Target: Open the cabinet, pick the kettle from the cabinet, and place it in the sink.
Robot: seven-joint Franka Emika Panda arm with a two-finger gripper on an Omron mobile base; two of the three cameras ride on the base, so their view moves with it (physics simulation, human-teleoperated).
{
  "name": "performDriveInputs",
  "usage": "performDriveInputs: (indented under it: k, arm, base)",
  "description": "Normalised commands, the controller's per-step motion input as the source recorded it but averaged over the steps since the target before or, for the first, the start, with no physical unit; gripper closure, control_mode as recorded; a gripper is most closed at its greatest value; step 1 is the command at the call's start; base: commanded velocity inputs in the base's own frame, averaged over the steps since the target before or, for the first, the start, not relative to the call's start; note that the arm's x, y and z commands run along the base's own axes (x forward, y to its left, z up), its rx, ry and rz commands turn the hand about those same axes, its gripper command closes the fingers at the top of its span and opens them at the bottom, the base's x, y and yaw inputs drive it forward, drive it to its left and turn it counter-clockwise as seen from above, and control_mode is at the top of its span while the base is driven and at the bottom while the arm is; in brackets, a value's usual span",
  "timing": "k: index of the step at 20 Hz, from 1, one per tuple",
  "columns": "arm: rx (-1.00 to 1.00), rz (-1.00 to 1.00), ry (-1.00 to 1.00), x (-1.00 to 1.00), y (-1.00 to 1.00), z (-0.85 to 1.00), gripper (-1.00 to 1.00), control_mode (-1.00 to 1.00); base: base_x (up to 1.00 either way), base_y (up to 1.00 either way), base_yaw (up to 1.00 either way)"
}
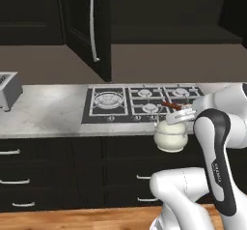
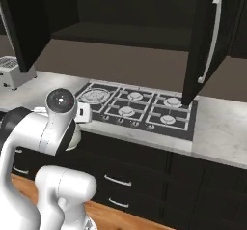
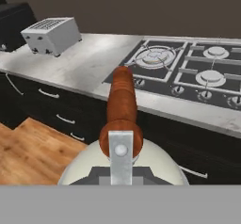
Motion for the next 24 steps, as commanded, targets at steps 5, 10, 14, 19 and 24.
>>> performDriveInputs:
  k: [5, 10, 14, 19, 24]
  arm:
    - [0.0, 0.0, 0.0, 0.0, 0.0, 0.0, 1.0, 1.0]
    - [0.0, 0.0, 0.0, 0.0, 0.0, 0.0, 1.0, 1.0]
    - [0.0, 0.0, 0.0, 0.0, 0.0, 0.0, 1.0, 1.0]
    - [0.0, 0.0, 0.0, 0.0, 0.0, 0.0, 1.0, 1.0]
    - [0.0, 0.0, 0.0, 0.0, 0.0, 0.0, 1.0, 1.0]
  base:
    - [-0.31, 0.02, 0.43]
    - [-0.24, 0.0, 0.41]
    - [-0.23, 0.03, 0.43]
    - [-0.19, 0.08, 0.52]
    - [-0.14, 0.08, 0.63]
